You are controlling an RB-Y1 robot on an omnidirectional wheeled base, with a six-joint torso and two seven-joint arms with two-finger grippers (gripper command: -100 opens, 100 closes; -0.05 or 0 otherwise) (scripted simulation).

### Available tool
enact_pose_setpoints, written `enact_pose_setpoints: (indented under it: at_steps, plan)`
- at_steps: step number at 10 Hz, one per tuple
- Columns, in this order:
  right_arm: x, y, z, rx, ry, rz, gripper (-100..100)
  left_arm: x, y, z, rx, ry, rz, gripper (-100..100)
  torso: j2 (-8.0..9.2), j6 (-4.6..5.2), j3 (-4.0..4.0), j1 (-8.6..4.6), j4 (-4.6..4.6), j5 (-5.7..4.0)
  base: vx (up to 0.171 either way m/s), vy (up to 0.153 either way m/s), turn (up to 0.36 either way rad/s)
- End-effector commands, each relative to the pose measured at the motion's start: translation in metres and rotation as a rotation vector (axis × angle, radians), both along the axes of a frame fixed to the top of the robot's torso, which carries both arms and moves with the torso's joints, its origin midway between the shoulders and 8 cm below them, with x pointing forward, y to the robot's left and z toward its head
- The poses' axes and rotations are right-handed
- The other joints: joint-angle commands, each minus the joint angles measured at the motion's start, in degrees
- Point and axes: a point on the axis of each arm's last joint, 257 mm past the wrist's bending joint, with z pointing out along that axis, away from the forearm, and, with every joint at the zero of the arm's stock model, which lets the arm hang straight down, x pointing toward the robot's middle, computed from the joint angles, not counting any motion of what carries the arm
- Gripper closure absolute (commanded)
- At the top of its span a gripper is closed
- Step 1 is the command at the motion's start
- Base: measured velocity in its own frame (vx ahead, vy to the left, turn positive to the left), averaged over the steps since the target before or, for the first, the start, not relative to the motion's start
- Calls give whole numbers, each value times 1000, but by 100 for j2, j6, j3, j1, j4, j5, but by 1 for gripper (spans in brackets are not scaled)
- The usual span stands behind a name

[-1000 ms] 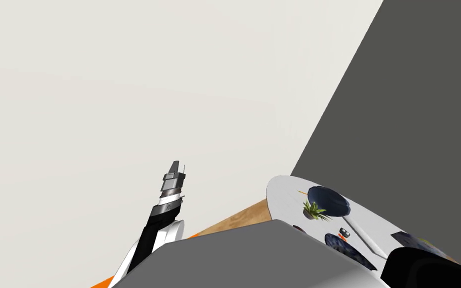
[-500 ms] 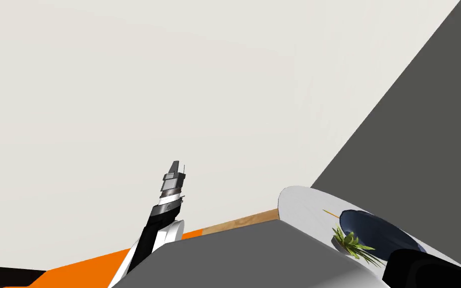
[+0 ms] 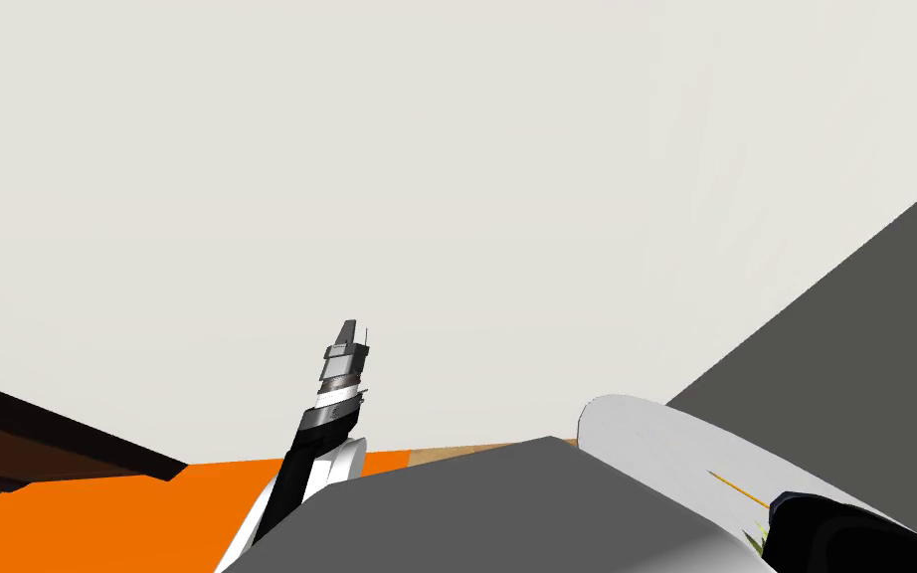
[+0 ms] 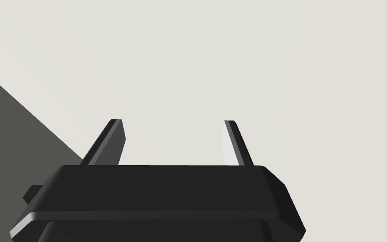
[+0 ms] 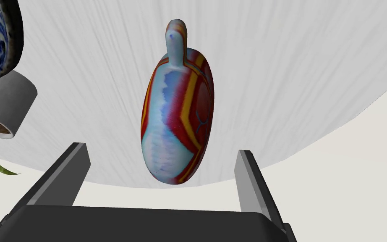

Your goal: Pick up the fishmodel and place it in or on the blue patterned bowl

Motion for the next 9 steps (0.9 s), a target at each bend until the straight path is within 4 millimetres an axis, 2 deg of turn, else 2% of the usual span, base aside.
enact_pose_setpoints:
  at_steps: [1, 2, 3, 4, 5, 8, 9]
  plan:
    - [-35, 7, -5, 15, 72, 16, -100, 0, 0, 0, 0, 0, 0, 0, 0, 0, 0, 0, 0, 0, 85, -5, 291]
    - [-44, 9, -6, 21, 89, 18, -100, 0, 0, 0, 0, 0, 0, 0, -5, 0, -3, 1, -1, 1, 70, -9, 206]
    - [-34, 8, -6, 16, 73, 16, -100, 0, 0, 0, 0, 0, 0, 0, -2, 1, -2, 1, -1, 0, 27, -7, 31]
    - [-35, 8, -6, 17, 75, 16, 0, 0, 0, 0, 0, 0, 0, 0, 11, 5, 5, 4, 2, 1, 6, -2, -5]
    - [-29, 12, -16, 18, 72, 7, -100, 0, 0, 0, 0, 0, 0, 0, 20, 5, 11, 6, 4, 2, -23, -25, 56]
    - [-21, 18, -32, 20, 69, -5, -100, 0, 0, 0, 0, 0, 0, 0, 42, 5, 24, -7, 9, -2, -42, -35, 56]
    - [-24, 16, -27, 20, 69, -2, -100, 0, 0, 0, 0, 0, 0, 0, 40, 4, 23, -6, 9, -1, -14, -13, 9]
